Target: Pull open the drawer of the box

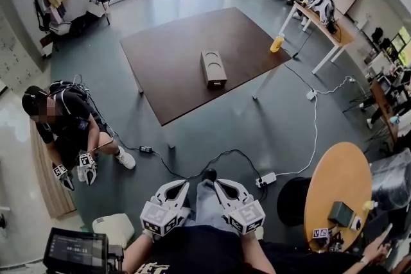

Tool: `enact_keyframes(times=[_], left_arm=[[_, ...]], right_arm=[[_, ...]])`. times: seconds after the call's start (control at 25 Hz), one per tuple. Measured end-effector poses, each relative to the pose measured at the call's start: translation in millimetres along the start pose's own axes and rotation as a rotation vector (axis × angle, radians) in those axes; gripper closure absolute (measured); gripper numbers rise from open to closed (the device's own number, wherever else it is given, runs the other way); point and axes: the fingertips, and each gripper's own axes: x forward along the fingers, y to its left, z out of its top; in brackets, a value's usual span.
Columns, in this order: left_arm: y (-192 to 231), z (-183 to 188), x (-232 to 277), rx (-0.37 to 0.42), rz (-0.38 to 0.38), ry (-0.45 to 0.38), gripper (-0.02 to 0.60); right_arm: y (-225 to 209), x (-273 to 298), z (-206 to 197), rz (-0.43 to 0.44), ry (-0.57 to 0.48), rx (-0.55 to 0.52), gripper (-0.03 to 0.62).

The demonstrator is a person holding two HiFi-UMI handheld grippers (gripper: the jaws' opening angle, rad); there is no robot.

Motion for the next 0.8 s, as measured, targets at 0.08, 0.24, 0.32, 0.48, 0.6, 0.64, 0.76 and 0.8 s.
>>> enact_keyframes(times=[0.08, 0.24, 0.32, 0.48, 0.6, 0.64, 0.76, 0.8], left_arm=[[2, 5, 2, 0.004, 0.012, -0.003, 0.575], [12, 20, 13, -0.001, 0.051, -0.038, 0.575], [15, 23, 19, -0.008, 0.069, -0.037, 0.575], [13, 29, 41, 0.003, 0.076, -0.015, 0.575], [16, 35, 66, 0.009, 0.072, -0.002, 0.575], [17, 39, 74, 0.015, 0.071, -0.002, 0.575], [19, 54, 98, 0.038, 0.076, 0.002, 0.575], [21, 60, 104, 0.042, 0.079, 0.002, 0.575]], right_arm=[[-2, 6, 3, 0.024, 0.003, 0.004, 0.608], [-15, 27, 18, 0.075, -0.007, -0.028, 0.608], [-25, 36, 25, 0.088, -0.013, -0.037, 0.608], [-54, 42, 35, 0.084, -0.021, -0.023, 0.608], [-79, 46, 33, 0.073, -0.017, 0.002, 0.608], [-88, 48, 32, 0.07, -0.015, 0.01, 0.608], [-114, 56, 31, 0.066, -0.012, 0.031, 0.608], [-121, 59, 33, 0.068, -0.013, 0.033, 0.608]])
